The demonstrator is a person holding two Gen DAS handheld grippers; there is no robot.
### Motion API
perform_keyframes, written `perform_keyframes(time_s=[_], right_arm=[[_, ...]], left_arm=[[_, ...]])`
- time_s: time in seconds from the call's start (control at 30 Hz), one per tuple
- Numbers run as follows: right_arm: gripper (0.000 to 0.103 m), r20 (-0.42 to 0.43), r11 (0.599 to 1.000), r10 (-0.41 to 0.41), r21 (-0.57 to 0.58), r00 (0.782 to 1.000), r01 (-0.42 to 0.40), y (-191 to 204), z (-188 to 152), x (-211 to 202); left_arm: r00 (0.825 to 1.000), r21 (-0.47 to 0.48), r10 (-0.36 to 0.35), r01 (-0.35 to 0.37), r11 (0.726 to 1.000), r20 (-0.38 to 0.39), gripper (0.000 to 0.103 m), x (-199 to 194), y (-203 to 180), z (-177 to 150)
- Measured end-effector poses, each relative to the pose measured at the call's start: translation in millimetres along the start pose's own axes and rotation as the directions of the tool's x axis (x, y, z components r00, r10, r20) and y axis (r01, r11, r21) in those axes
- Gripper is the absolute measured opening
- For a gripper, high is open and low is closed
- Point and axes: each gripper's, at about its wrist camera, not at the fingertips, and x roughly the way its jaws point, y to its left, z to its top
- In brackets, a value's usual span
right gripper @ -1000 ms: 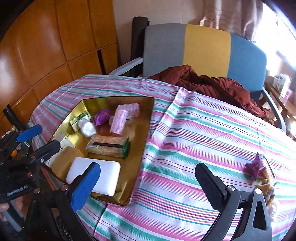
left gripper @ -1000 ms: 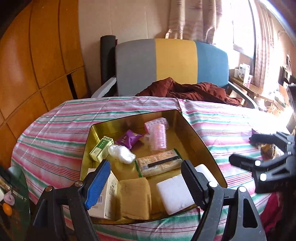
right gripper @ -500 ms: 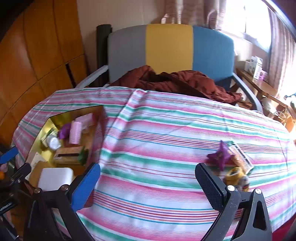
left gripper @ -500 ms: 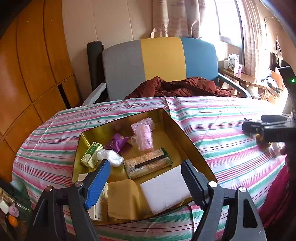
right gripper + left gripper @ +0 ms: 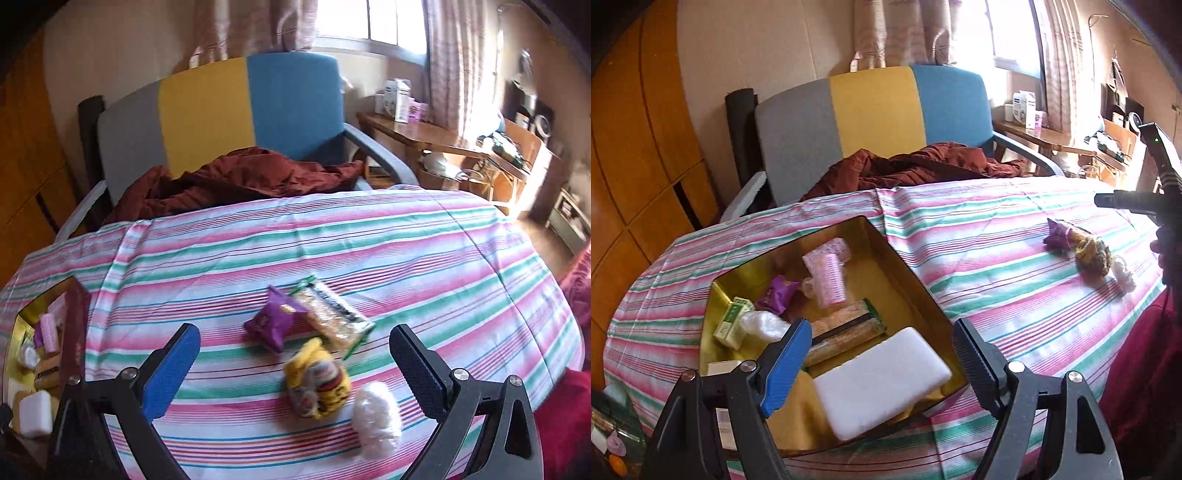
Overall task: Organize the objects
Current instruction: 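Open both grippers and move them back toward the item pile, then grasp the yellow plush toy with the left gripper while the right grasps the clear plastic bundle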
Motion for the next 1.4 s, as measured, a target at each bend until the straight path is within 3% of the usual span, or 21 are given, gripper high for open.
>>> perform_keyframes(time_s=[0.13,0.33,0.67,0.73,1.0,1.4], right_arm=[[0.103,0.016,0.977,-0.068,0.202,0.998,0.064,-58,1,5],[0.103,-0.007,0.853,-0.054,0.519,0.999,0.050,-123,-17,14],[0.103,-0.017,0.847,0.000,0.532,1.000,0.009,-120,-20,19],[0.103,-0.017,0.843,0.011,0.537,1.000,0.000,-122,-22,19],[0.103,-0.036,0.847,0.034,0.532,0.999,-0.010,-120,-23,24],[0.103,-0.035,0.821,0.062,0.571,0.997,-0.031,-128,-26,26]], left_arm=[[0.999,0.005,-0.039,0.039,0.999,-0.006,0.080,6,-14,5],[0.991,0.032,-0.125,0.127,0.991,-0.051,0.078,20,-41,12],[0.940,0.078,-0.313,0.325,0.942,-0.138,0.077,51,-113,29],[0.928,0.081,-0.339,0.354,0.932,-0.153,0.072,59,-125,34],[0.883,0.079,-0.418,0.442,0.893,-0.211,0.069,89,-170,53],[0.780,0.059,-0.558,0.595,0.801,-0.284,0.067,128,-243,80]])
